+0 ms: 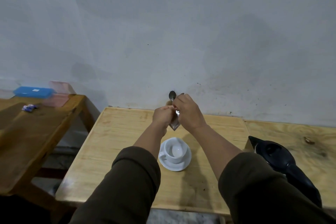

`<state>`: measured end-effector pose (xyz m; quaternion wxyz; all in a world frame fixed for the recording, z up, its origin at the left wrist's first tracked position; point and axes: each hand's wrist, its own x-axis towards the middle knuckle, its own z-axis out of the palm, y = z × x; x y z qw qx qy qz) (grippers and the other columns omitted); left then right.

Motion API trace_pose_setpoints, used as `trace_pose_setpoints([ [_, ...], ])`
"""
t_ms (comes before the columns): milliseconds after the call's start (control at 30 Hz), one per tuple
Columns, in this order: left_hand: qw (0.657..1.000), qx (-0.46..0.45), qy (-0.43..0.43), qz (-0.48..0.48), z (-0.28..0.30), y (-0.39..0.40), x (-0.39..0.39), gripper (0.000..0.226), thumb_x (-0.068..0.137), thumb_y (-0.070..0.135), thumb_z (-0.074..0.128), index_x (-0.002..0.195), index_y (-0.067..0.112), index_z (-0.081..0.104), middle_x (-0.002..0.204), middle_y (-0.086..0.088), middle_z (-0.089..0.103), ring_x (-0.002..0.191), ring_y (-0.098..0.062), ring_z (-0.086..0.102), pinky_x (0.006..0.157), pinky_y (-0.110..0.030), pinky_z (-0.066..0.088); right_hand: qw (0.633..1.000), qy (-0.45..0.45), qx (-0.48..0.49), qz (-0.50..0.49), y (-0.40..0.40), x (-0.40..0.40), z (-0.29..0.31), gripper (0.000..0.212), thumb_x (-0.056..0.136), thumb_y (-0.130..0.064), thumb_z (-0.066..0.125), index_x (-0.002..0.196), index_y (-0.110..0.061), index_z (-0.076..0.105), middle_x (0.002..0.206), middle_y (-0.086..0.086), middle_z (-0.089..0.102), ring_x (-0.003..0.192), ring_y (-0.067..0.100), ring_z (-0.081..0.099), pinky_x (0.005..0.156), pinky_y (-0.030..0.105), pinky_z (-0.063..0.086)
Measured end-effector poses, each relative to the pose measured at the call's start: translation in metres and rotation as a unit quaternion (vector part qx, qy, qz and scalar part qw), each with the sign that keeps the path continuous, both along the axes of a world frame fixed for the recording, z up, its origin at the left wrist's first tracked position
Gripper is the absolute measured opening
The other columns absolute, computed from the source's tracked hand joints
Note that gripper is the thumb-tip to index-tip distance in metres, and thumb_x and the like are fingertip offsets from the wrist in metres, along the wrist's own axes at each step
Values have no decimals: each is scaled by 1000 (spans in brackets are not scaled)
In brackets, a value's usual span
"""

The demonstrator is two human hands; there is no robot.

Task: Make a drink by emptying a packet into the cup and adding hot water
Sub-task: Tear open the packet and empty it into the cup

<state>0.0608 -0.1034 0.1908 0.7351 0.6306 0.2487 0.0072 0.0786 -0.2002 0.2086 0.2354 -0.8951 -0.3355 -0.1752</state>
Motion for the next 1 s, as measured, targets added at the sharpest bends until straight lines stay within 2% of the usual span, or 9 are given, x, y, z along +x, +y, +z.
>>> trace_pose_setpoints([
  [100,1000,-15,9,5,0,4,2,34,82,-1,42,53,13,55,54,-7,50,50,-20,44,53,-28,38,1000,5,-9,15,2,-3,-5,12,66,4,53,72,-2,62,77,15,61,79,24,50,50,39,51],
  [233,999,-23,21,-6,0,7,5,27,83,5,52,58,14,58,48,-3,55,49,-17,49,50,-24,40,997,70,29,-4,0,2,-4,13,83,3,52,85,0,65,92,18,62,91,29,53,73,40,48],
  [300,999,-17,28,-14,-2,7,6,25,81,5,54,59,14,60,48,-4,56,46,-17,49,46,-21,40,993,106,44,-13,-4,2,-3,13,84,4,52,84,2,65,92,19,61,92,28,51,77,35,43],
  [467,999,10,51,5,-16,11,5,26,84,10,54,59,13,62,59,-9,58,53,-22,52,53,-27,42,991,128,26,16,-12,-7,-8,11,79,10,54,71,7,60,78,22,60,79,21,42,69,37,41],
  [633,995,36,89,15,-31,12,6,28,80,14,56,52,16,60,49,-3,60,54,-22,55,56,-29,44,992,118,-24,20,-25,-14,-25,10,82,1,59,73,-5,60,83,6,58,80,12,39,64,17,37],
  [733,993,42,113,16,-53,15,11,17,72,25,58,61,14,65,74,-13,70,71,-28,61,66,-32,46,983,171,-71,19,-34,-21,-34,7,86,-4,57,83,-4,62,94,10,63,84,20,50,74,33,45],
  [833,989,73,131,-12,-78,16,19,23,67,31,56,66,11,67,90,-21,74,81,-33,66,77,-39,52,969,240,-50,12,-37,-28,-39,10,88,-2,54,79,-6,57,89,10,60,80,22,52,72,29,41],
  [900,986,85,140,-18,-80,13,16,22,70,30,59,59,12,64,84,-21,73,83,-34,66,82,-43,53,964,262,-45,2,-35,-30,-41,18,89,-1,51,76,-14,49,84,4,53,76,18,46,66,24,35],
  [1000,982,102,157,-22,-69,8,4,29,82,26,61,55,14,56,68,-12,61,76,-33,64,65,-34,47,963,268,-32,-11,-35,-33,-48,17,87,-1,50,76,-14,46,79,2,49,72,18,43,61,24,34],
])
